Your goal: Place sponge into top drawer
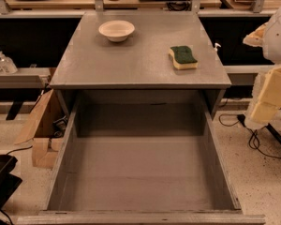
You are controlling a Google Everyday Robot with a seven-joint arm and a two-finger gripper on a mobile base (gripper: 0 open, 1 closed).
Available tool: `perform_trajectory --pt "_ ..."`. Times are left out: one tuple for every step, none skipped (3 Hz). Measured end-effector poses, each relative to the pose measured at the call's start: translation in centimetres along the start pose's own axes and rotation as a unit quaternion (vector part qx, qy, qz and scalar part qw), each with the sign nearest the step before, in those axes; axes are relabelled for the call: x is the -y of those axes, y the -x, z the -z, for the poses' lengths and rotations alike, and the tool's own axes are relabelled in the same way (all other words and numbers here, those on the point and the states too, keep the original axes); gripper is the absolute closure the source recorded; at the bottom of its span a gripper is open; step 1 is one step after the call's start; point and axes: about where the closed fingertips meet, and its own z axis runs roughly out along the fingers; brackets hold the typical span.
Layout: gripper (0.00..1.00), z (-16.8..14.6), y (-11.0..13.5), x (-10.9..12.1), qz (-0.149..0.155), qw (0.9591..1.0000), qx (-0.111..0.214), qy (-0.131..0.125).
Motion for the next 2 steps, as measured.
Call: perform_trajectory --pt "0.00 0.0 0.0 0.0 0.000 1.0000 0.000 0.000" --pt "0.00 -1.2 0.6 3.4 -0.033 0.9992 0.017 -0.014"
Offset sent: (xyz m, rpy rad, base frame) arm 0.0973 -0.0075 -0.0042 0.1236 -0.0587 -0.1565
